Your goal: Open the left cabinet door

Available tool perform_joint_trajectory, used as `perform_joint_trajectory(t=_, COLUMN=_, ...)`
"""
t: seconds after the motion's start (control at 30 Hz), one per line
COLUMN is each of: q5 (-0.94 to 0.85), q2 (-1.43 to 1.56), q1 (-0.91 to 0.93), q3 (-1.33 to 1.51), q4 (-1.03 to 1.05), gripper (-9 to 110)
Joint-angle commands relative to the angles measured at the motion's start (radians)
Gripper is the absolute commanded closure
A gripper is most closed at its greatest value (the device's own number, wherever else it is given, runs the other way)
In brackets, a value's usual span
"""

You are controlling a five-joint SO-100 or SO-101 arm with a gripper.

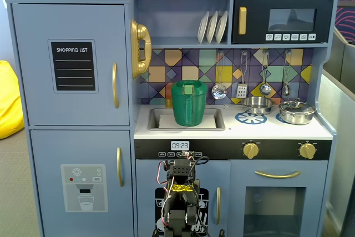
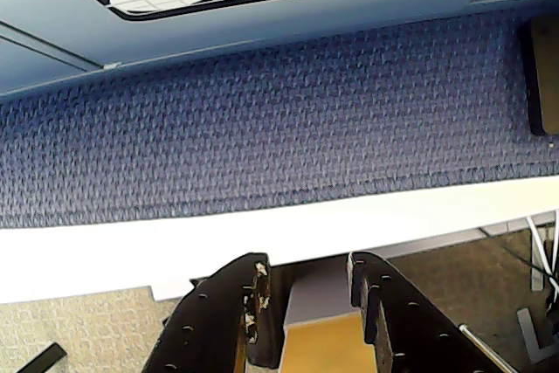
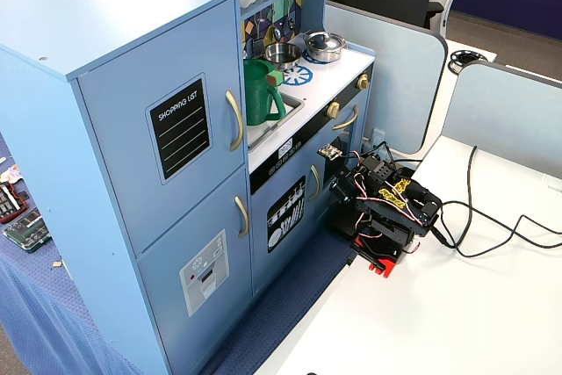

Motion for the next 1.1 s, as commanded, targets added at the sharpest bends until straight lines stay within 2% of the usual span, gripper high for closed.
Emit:
perform_joint_trajectory(t=0.0, q5=0.104, q2=-0.006, q1=-0.012, q3=0.003, q4=0.166, gripper=101)
perform_joint_trajectory(t=0.27, q5=0.046, q2=-0.018, q1=0.015, q3=0.003, q4=0.167, gripper=101)
perform_joint_trajectory(t=0.4, q5=0.049, q2=-0.008, q1=-0.032, q3=0.002, q4=0.126, gripper=101)
perform_joint_trajectory(t=0.67, q5=0.084, q2=-0.071, q1=-0.281, q3=-0.044, q4=-0.23, gripper=101)
perform_joint_trajectory(t=0.8, q5=-0.025, q2=-0.118, q1=-0.391, q3=-0.135, q4=-0.425, gripper=101)
perform_joint_trajectory(t=0.9, q5=-0.1, q2=-0.158, q1=-0.469, q3=-0.249, q4=-0.515, gripper=101)
perform_joint_trajectory(t=0.97, q5=-0.049, q2=-0.21, q1=-0.535, q3=-0.356, q4=-0.598, gripper=101)
perform_joint_trajectory(t=1.07, q5=-0.118, q2=-0.313, q1=-0.615, q3=-0.531, q4=-0.687, gripper=101)
